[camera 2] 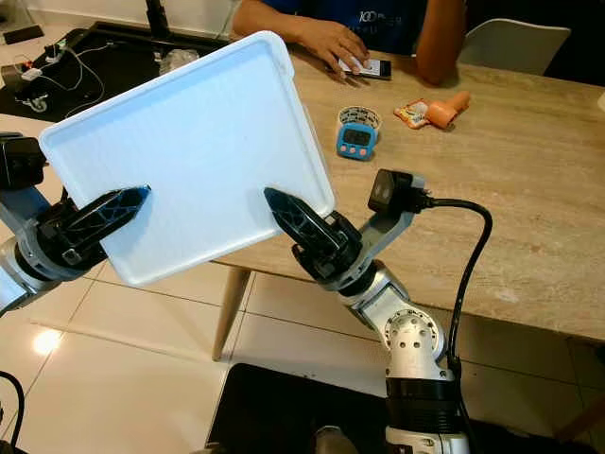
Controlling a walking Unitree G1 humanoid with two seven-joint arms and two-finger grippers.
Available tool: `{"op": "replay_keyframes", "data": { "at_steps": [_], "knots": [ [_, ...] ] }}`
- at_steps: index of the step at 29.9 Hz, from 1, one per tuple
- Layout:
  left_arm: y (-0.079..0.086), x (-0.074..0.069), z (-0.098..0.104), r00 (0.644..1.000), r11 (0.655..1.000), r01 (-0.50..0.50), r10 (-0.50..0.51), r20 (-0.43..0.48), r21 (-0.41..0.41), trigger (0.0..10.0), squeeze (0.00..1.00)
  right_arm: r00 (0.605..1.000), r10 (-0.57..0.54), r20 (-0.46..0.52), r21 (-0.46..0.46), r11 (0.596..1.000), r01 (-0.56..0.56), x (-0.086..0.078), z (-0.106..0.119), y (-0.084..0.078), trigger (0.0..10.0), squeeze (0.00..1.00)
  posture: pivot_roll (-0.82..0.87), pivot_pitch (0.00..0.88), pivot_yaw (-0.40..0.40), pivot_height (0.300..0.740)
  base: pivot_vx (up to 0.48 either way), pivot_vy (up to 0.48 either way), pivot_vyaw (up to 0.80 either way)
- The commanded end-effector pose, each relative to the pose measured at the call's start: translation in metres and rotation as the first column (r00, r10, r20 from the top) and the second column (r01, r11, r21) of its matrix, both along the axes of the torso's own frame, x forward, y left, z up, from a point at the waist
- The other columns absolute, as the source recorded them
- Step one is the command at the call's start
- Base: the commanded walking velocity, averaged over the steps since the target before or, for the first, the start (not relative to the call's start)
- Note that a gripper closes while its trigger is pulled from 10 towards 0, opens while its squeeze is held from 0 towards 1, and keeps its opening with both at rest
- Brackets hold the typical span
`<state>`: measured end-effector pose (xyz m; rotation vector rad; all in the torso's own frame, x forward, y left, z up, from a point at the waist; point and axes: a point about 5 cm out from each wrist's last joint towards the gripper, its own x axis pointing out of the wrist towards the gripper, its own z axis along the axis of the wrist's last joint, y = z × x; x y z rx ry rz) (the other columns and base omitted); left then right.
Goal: Restocking fridge
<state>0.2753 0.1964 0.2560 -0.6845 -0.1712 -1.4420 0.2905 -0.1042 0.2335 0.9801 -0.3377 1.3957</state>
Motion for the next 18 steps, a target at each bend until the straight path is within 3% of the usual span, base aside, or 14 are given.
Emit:
{"op": "replay_keyframes", "data": {
  "at_steps": [1,18],
  "knots": [
    [-0.008,-0.006,0.0,0.998,0.998,0.059,-0.059,0.017,-0.03,10.0,0.0,0.999,-0.023,0.024,0.005,1.0,0.023,-0.001,0.004,-0.005,10.0,0.0,-0.05,0.177,-0.005,0.74,0.0,0.0,0.0],
    [-0.021,-0.009,-0.006,0.996,0.995,0.093,-0.093,-0.006,-0.048,10.0,0.0,0.996,-0.036,0.082,0.0,0.999,0.037,0.0,0.014,-0.006,10.0,0.0,-0.04,0.179,-0.003,0.74,0.0,0.0,0.0]
  ]
}}
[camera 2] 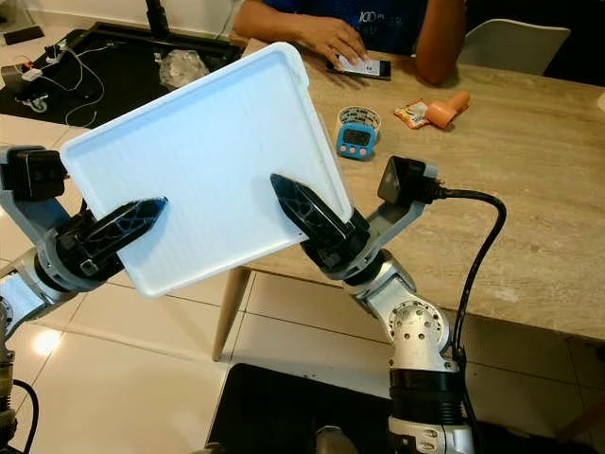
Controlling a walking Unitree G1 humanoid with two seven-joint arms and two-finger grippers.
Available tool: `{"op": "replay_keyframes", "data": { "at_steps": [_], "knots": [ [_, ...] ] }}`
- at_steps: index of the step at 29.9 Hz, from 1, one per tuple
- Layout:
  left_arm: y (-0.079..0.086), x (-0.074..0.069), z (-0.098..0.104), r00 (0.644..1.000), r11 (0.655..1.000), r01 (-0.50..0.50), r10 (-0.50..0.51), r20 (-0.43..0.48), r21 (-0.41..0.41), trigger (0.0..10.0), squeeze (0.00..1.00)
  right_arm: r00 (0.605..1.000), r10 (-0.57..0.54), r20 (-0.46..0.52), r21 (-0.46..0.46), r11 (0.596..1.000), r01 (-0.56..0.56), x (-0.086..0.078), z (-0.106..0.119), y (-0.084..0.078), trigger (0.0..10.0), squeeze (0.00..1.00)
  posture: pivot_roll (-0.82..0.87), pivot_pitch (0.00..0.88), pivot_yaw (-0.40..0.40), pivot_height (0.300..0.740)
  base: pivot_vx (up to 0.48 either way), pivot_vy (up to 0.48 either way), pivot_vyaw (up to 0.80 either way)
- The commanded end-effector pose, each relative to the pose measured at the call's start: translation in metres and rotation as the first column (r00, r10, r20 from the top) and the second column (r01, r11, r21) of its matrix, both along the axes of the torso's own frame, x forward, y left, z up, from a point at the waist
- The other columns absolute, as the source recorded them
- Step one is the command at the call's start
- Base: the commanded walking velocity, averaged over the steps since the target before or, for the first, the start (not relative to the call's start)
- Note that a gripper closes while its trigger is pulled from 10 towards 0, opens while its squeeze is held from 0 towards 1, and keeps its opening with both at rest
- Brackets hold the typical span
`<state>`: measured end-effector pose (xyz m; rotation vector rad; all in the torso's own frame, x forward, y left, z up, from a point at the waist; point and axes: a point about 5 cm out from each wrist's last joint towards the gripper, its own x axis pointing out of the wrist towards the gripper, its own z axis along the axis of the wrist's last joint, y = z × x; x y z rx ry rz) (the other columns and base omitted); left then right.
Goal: Restocking fridge
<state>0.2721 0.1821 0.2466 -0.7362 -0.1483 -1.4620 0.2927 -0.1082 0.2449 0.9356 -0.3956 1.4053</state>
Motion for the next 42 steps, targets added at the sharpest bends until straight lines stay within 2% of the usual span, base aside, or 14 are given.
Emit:
{"op": "replay_keyframes", "data": {
  "at_steps": [1,12,13,17,18,24,29,31,32,33,34,36,37,42],
  "knots": [
    [-0.007,-0.006,0.004,0.998,0.998,0.055,-0.055,0.03,-0.026,10.0,0.0,1.0,-0.013,0.024,-0.006,1.0,0.013,-0.002,0.003,-0.002,10.0,0.0,-0.04,0.178,-0.004,0.74,0.0,0.0,0.0],
    [0.0,-0.001,0.007,0.999,0.998,-0.036,0.038,0.037,-0.05,10.0,0.0,0.996,-0.079,0.05,-0.072,0.994,0.082,-0.003,-0.006,-0.009,10.0,0.0,-0.05,0.179,-0.006,0.74,0.0,0.0,0.0],
    [0.002,-0.001,0.008,0.998,0.998,-0.035,0.037,0.041,-0.057,0.0,0.0,0.995,-0.083,0.049,-0.072,0.994,0.086,-0.003,-0.007,-0.012,10.0,0.0,-0.05,0.179,-0.006,0.74,0.0,0.0,0.0],
    [0.009,0.003,0.012,0.995,0.993,-0.09,0.094,0.043,-0.082,0.0,0.0,0.991,-0.121,0.049,-0.072,0.99,0.124,-0.004,-0.009,-0.025,10.0,0.0,-0.05,0.18,-0.007,0.74,0.0,0.0,0.0],
    [0.012,0.005,0.013,0.992,0.989,-0.115,0.119,0.041,-0.088,10.0,0.0,0.99,-0.133,0.048,-0.072,0.988,0.137,-0.004,-0.01,-0.028,10.0,0.0,-0.05,0.18,-0.007,0.74,0.0,0.0,0.0],
    [0.022,0.007,0.015,0.982,0.977,-0.18,0.185,0.036,-0.118,10.0,0.0,0.983,-0.179,0.043,-0.064,0.981,0.182,-0.003,-0.013,-0.042,10.0,0.0,-0.05,0.18,-0.007,0.74,0.0,0.0,0.0],
    [0.036,0.013,0.011,0.949,0.94,-0.31,0.314,0.012,-0.144,10.0,0.0,0.97,-0.24,0.035,-0.067,0.968,0.242,-0.003,-0.016,-0.057,10.0,0.0,-0.05,0.18,-0.007,0.74,0.0,0.0,0.0],
    [0.048,0.019,0.009,0.899,0.887,-0.434,0.437,-0.015,-0.158,10.0,0.0,0.95,-0.311,0.024,-0.102,0.945,0.312,0.0,-0.02,-0.064,10.0,0.0,-0.05,0.177,-0.007,0.74,0.0,0.0,0.0],
    [0.048,0.019,0.009,0.899,0.887,-0.434,0.437,-0.015,-0.158,10.0,0.0,0.95,-0.311,0.024,-0.102,0.945,0.312,0.0,-0.02,-0.064,10.0,0.0,-0.05,0.177,-0.007,0.74,0.0,0.0,0.0],
    [0.056,0.026,0.007,0.842,0.83,-0.538,0.538,-0.045,-0.151,10.0,0.0,0.929,-0.37,0.014,-0.126,0.921,0.368,0.004,-0.022,-0.071,10.0,0.0,-0.05,0.177,-0.006,0.74,0.0,0.0,0.0],
    [0.056,0.026,0.007,0.842,0.83,-0.538,0.538,-0.045,-0.151,10.0,0.0,0.929,-0.37,0.014,-0.126,0.921,0.368,0.004,-0.022,-0.071,10.0,0.0,-0.05,0.177,-0.006,0.74,0.0,0.0,0.0],
    [0.074,0.045,-0.006,0.585,0.585,-0.811,0.807,-0.077,-0.029,10.0,0.0,0.872,-0.488,-0.02,-0.186,0.859,0.477,0.013,-0.027,-0.087,10.0,0.0,-0.04,0.175,-0.009,0.74,0.0,0.0,0.0],
    [0.077,0.048,-0.01,0.505,0.507,-0.862,0.861,-0.058,0.012,10.0,0.0,0.854,-0.519,-0.031,-0.204,0.84,0.502,0.015,-0.028,-0.094,10.0,0.0,-0.04,0.175,-0.007,0.74,0.0,0.0,0.0],
    [0.082,0.048,-0.014,0.43,0.43,-0.902,0.903,-0.028,0.037,10.0,0.0,0.837,-0.546,-0.025,-0.228,0.819,0.527,0.014,-0.029,-0.103,10.0,0.0,-0.05,0.173,-0.006,0.74,0.0,0.0,0.0]
  ]
}}
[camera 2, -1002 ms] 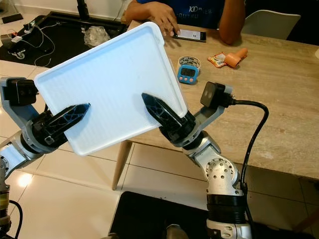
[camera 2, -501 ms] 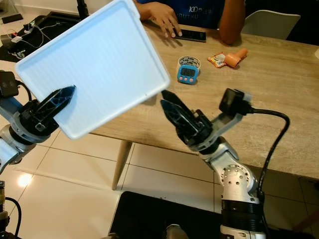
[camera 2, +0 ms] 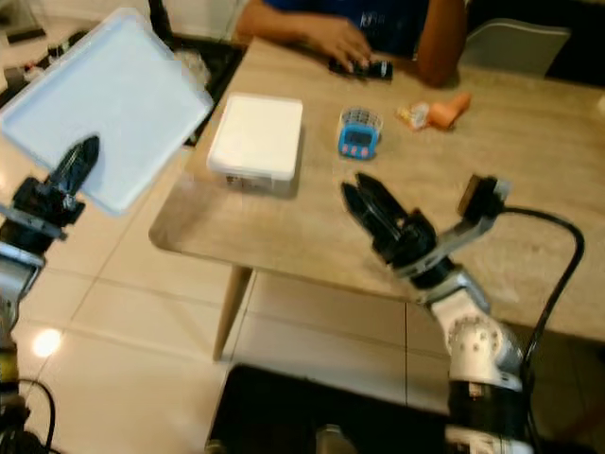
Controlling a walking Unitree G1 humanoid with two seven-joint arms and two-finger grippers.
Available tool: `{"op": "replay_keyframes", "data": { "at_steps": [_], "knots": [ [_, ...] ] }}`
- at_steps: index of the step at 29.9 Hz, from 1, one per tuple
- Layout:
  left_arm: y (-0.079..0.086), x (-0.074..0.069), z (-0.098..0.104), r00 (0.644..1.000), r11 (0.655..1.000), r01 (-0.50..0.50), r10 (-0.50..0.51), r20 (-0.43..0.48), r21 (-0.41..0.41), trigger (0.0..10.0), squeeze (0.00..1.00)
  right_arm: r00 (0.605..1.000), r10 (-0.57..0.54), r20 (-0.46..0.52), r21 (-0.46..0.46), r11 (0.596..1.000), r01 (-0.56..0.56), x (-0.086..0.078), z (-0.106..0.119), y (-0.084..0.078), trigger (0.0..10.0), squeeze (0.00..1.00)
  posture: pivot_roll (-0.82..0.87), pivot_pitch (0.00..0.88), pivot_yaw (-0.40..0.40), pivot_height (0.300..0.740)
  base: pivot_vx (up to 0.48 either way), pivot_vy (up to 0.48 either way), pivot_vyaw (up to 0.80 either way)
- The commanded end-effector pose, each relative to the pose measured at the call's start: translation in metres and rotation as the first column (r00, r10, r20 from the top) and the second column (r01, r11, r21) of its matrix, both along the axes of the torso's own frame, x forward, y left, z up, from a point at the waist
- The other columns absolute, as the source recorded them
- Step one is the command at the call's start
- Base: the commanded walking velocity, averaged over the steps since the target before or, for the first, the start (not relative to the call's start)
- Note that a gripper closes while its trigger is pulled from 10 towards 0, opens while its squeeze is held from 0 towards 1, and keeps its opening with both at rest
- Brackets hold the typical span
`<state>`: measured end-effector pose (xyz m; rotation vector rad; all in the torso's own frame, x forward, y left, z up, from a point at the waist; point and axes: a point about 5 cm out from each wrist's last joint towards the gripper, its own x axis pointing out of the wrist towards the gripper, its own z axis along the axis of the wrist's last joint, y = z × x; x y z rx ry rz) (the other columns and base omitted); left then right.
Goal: Restocking fridge
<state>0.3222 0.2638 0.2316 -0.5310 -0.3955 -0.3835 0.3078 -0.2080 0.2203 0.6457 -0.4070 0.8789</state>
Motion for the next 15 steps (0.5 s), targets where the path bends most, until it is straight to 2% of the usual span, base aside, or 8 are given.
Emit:
{"op": "replay_keyframes", "data": {
  "at_steps": [1,3,5,6,9,10,13,15],
  "knots": [
    [0.003,-0.003,0.002,0.998,0.998,-0.055,0.054,0.035,0.016,10.0,0.0,1.0,-0.025,-0.013,-0.024,0.999,0.025,-0.002,-0.005,-0.005,10.0,0.0,-0.05,0.173,-0.006,0.74,0.0,0.0,0.0],
    [0.009,-0.003,0.002,0.995,0.995,-0.1,0.099,0.032,0.02,10.0,0.0,0.999,-0.032,-0.013,-0.04,0.999,0.031,-0.004,-0.007,-0.007,10.0,0.0,-0.05,0.169,-0.005,0.74,0.0,0.0,0.0],
    [0.029,-0.003,0.004,0.975,0.974,-0.224,0.224,0.017,0.025,10.0,0.0,0.999,-0.032,-0.021,-0.073,0.997,0.03,-0.009,-0.012,-0.011,10.0,0.0,-0.05,0.169,-0.002,0.74,0.0,0.0,0.0],
    [0.029,-0.003,0.004,0.975,0.974,-0.224,0.224,0.017,0.025,10.0,0.0,0.999,-0.032,-0.021,-0.073,0.997,0.03,-0.009,-0.012,-0.011,10.0,0.0,-0.05,0.169,-0.002,0.74,0.0,0.0,0.0],
    [0.051,-0.005,0.005,0.935,0.935,-0.354,0.354,-0.001,0.026,10.0,0.0,0.999,-0.033,-0.032,-0.102,0.994,0.03,-0.014,-0.019,-0.015,10.0,0.0,-0.04,0.173,0.001,0.74,0.0,0.0,0.0],
    [0.051,-0.005,0.005,0.935,0.935,-0.354,0.354,-0.001,0.026,10.0,0.0,0.999,-0.033,-0.032,-0.102,0.994,0.03,-0.014,-0.019,-0.015,10.0,0.0,-0.04,0.173,0.001,0.74,0.0,0.0,0.0],
    [0.088,-0.013,-0.002,0.819,0.819,-0.566,0.572,-0.055,0.092,10.0,0.0,0.991,-0.122,-0.054,-0.097,0.988,0.116,-0.019,-0.024,-0.036,10.0,0.0,-0.04,0.179,0.005,0.74,0.0,0.0,0.0],
    [0.101,-0.018,-0.007,0.772,0.775,-0.621,0.631,-0.081,0.116,10.0,0.0,0.984,-0.17,-0.061,-0.07,0.984,0.165,-0.02,-0.022,-0.048,10.0,0.0,-0.04,0.179,0.005,0.74,0.0,0.0,0.0]
  ]
}}
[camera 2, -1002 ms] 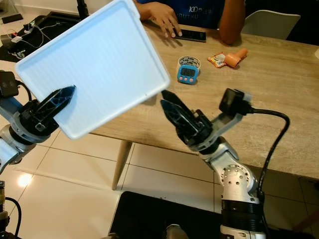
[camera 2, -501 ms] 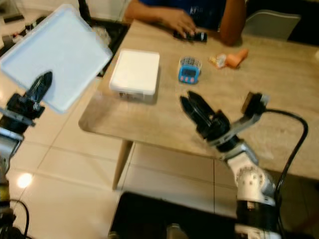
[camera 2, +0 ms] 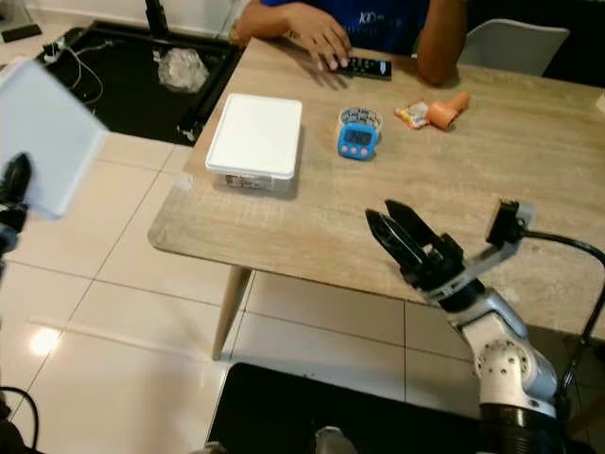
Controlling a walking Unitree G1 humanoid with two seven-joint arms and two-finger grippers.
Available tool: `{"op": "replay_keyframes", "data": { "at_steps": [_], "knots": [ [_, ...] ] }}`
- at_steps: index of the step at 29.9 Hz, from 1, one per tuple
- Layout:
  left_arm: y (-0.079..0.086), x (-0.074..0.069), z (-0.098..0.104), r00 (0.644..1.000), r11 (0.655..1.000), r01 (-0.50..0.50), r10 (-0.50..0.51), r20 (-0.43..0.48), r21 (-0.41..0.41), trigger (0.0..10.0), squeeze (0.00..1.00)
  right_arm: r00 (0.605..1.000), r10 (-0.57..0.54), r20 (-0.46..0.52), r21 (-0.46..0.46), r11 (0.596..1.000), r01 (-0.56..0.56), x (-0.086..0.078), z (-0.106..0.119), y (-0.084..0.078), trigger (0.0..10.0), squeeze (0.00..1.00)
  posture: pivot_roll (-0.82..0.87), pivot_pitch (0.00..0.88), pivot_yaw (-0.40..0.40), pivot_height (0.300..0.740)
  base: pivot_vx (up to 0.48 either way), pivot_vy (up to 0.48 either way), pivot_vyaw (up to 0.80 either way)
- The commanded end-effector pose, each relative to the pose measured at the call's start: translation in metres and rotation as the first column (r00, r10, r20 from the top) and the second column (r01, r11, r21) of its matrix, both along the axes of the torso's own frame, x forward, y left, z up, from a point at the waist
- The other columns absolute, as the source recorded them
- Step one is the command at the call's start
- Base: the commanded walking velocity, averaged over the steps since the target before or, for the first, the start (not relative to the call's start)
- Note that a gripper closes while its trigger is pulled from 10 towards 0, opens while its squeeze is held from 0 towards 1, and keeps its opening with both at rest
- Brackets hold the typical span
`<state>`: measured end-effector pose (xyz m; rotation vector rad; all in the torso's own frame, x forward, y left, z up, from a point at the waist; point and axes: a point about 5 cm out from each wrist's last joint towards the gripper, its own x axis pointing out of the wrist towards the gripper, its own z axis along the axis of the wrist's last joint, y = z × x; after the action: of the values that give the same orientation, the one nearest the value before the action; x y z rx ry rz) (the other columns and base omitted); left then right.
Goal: Restocking fridge
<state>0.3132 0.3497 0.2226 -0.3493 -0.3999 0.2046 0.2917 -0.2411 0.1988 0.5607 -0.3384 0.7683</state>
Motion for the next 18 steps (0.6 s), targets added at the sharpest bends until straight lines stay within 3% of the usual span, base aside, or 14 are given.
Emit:
{"op": "replay_keyframes", "data": {
  "at_steps": [1,11,15,16,18],
  "knots": [
    [0.019,-0.01,-0.001,0.994,0.994,-0.105,0.105,-0.012,0.027,10.0,0.0,0.997,-0.074,-0.001,0.032,0.997,0.074,-0.004,0.0,-0.018,10.0,0.0,-0.04,0.179,0.005,0.74,0.0,0.0,0.0],
    [0.026,-0.015,-0.033,0.982,0.99,-0.142,0.143,-0.124,0.017,10.0,0.0,0.996,-0.078,-0.053,-0.018,0.997,0.077,-0.003,-0.014,-0.014,10.0,0.0,-0.05,0.18,0.004,0.74,0.0,0.0,0.0],
    [0.027,-0.019,-0.052,0.97,0.987,-0.164,0.162,-0.182,0.004,10.0,0.0,0.991,-0.085,-0.102,-0.022,0.996,0.083,-0.004,-0.028,-0.013,10.0,0.0,-0.04,0.181,0.0,0.74,0.0,0.0,0.0],
    [0.031,-0.025,-0.072,0.952,0.982,-0.19,0.18,-0.247,-0.017,10.0,0.0,0.984,-0.105,-0.144,-0.009,0.994,0.105,-0.007,-0.04,-0.019,10.0,0.0,-0.05,0.183,-0.001,0.74,0.0,0.0,0.0],
    [0.033,-0.029,-0.081,0.942,0.979,-0.203,0.189,-0.278,-0.023,10.0,0.0,0.981,-0.117,-0.158,0.001,0.993,0.118,-0.009,-0.043,-0.023,10.0,0.0,-0.05,0.183,-0.001,0.74,0.0,0.0,0.0]
  ]
}}
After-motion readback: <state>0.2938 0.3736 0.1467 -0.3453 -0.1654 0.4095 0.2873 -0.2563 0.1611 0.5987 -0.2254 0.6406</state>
